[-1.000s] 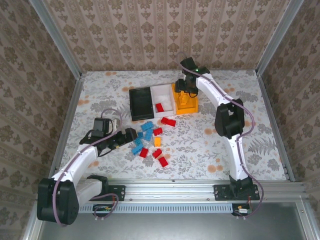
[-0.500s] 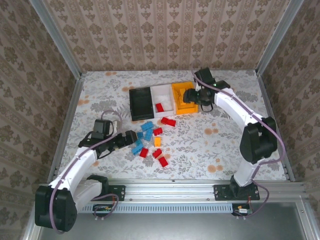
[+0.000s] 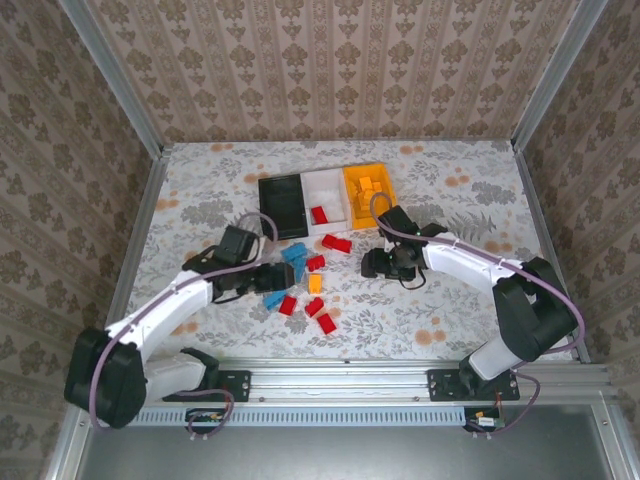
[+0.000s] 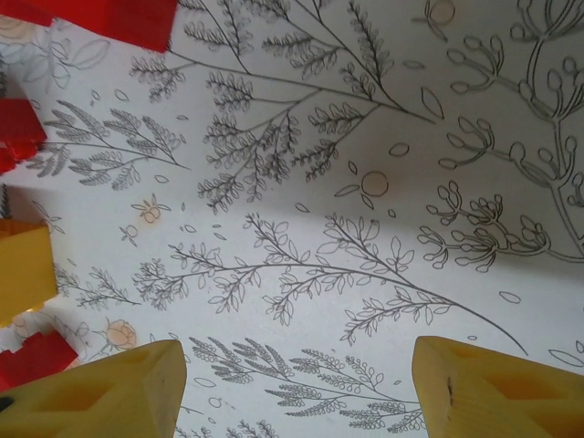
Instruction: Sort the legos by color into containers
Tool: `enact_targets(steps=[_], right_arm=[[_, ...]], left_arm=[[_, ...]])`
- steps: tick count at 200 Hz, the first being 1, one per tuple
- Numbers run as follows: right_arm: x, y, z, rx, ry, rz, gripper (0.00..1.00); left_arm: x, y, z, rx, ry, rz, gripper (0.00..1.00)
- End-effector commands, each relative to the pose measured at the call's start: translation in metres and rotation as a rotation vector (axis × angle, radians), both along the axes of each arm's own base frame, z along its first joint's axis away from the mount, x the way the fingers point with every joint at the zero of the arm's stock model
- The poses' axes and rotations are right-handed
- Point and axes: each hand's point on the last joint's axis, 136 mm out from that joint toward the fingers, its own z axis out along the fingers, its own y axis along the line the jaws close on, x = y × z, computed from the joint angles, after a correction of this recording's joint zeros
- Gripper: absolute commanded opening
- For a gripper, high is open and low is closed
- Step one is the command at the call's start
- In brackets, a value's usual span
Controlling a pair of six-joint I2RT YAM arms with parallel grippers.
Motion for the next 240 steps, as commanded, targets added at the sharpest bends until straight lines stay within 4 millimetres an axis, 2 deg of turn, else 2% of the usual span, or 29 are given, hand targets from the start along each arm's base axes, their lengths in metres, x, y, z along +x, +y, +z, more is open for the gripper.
enact_targets(steps=[1, 19, 34, 64, 124, 198, 240], right_arm=[[0.005, 0.004, 0.009, 0.044, -0.039, -0.029, 0.67], [0.003, 0.004, 0.01, 0.054, -0.043, -0.029, 0.67], [0.001, 0.003, 0.011, 0.057, -0.044, -0.033, 0.67], [-0.004, 0.002, 0.008, 0.062, -0.037, -0.036, 0.66], [-0.011, 0.002, -0.002, 0.073, -0.007, -0.055, 0.66], [-0.013, 0.002, 0.004, 0.066, -0.012, -0.069, 0.65], [-0.014, 0.004, 0.007, 0.069, -0.016, -0.073, 0.65]], left_arm=[[0.001, -0.021, 0.007, 0.062, -0.019, -0.09, 0.88], [-0.004, -0.033, 0.003, 0.13, -0.012, -0.154, 0.85], [-0.011, -0.034, -0.003, 0.207, 0.002, -0.201, 0.84], [-0.026, -0.013, -0.014, 0.318, 0.023, -0.211, 0.77], [-0.039, 0.021, -0.029, 0.357, 0.055, -0.186, 0.66], [-0.042, 0.028, -0.051, 0.391, 0.115, -0.194, 0.54], [-0.042, 0.029, -0.062, 0.401, 0.137, -0.186, 0.44]])
